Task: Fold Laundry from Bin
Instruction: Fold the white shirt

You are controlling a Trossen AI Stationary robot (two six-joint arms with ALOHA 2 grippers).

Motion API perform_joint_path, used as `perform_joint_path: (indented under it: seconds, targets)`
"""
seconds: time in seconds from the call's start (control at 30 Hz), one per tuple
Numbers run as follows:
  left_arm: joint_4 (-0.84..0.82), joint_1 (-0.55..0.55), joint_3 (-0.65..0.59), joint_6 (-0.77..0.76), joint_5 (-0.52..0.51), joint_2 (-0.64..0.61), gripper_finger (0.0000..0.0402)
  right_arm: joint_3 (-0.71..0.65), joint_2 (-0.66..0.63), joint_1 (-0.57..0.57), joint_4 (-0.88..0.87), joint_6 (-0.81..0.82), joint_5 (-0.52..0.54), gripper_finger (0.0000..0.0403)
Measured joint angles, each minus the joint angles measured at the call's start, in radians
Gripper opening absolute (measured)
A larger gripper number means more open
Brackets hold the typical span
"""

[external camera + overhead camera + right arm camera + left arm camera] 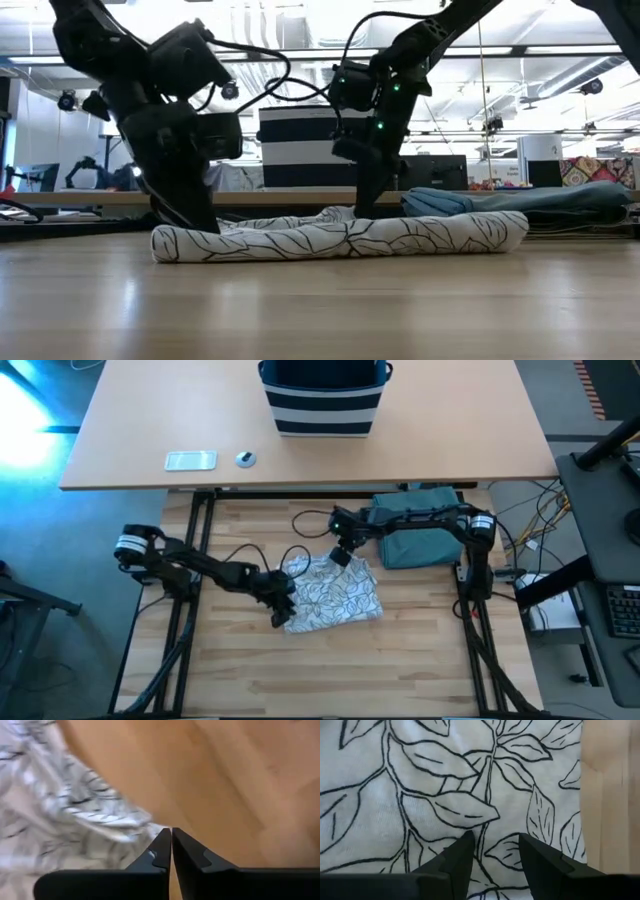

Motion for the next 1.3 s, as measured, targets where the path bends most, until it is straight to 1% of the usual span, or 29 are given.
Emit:
perform_joint_path:
  seconds: [0.1, 0.17, 0.23, 0.3, 0.4, 0.53, 0.6, 0.7, 0.8, 0.87, 0.97, 1.1, 1.2, 1.3]
  targets:
    - [-0.038, 0.006, 0.0, -0.015, -0.032, -0.05, 0.0145, 0.0, -0.003, 0.0, -0.004, -0.01, -0.117, 0.0009]
    - [-0.066, 0.011, 0.001, -0.03, -0.058, -0.095, 0.0145, -0.001, -0.012, 0.03, 0.015, -0.029, -0.181, 0.0009]
    - [-0.077, 0.013, 0.001, -0.04, -0.1, -0.148, 0.0145, -0.002, -0.017, 0.07, 0.056, -0.038, -0.225, 0.0009]
    - [-0.053, 0.012, 0.005, -0.049, -0.156, -0.196, 0.0145, -0.013, -0.016, 0.104, 0.114, -0.037, -0.232, 0.0009]
    - [-0.048, 0.012, 0.0, -0.044, -0.189, -0.217, 0.0145, -0.019, 0.022, 0.118, 0.21, -0.017, -0.203, 0.0009]
    - [-0.039, 0.005, -0.006, -0.04, -0.186, -0.19, 0.0145, -0.009, 0.085, 0.094, 0.243, 0.008, -0.036, 0.0009]
    - [-0.051, -0.009, -0.013, -0.047, -0.178, -0.164, 0.0145, -0.001, 0.101, 0.071, 0.215, 0.027, 0.017, 0.0009]
    - [-0.043, -0.036, -0.013, -0.062, -0.16, -0.144, 0.0146, 0.002, 0.084, 0.048, 0.167, 0.041, 0.021, 0.0009]
    - [-0.045, -0.075, -0.003, -0.082, -0.16, -0.173, 0.0146, 0.001, 0.003, 0.069, 0.099, -0.019, -0.002, 0.0009]
    - [-0.042, -0.112, 0.013, -0.078, -0.162, -0.206, 0.0146, -0.006, -0.067, 0.113, 0.048, -0.069, -0.013, 0.0009]
    - [-0.039, -0.176, 0.04, -0.024, -0.164, -0.226, 0.0146, -0.044, -0.167, 0.201, -0.042, -0.149, -0.035, 0.0009]
    - [-0.052, -0.249, 0.055, 0.049, -0.219, -0.217, 0.0158, -0.118, -0.28, 0.359, -0.095, -0.159, -0.052, 0.0015]
    - [-0.067, -0.271, 0.055, 0.058, -0.261, -0.198, 0.0183, -0.18, -0.315, 0.478, -0.099, -0.119, -0.058, 0.0042]
    - [-0.113, -0.275, 0.055, 0.066, -0.293, -0.187, 0.0215, -0.228, -0.313, 0.576, -0.097, -0.05, -0.02, 0.0092]
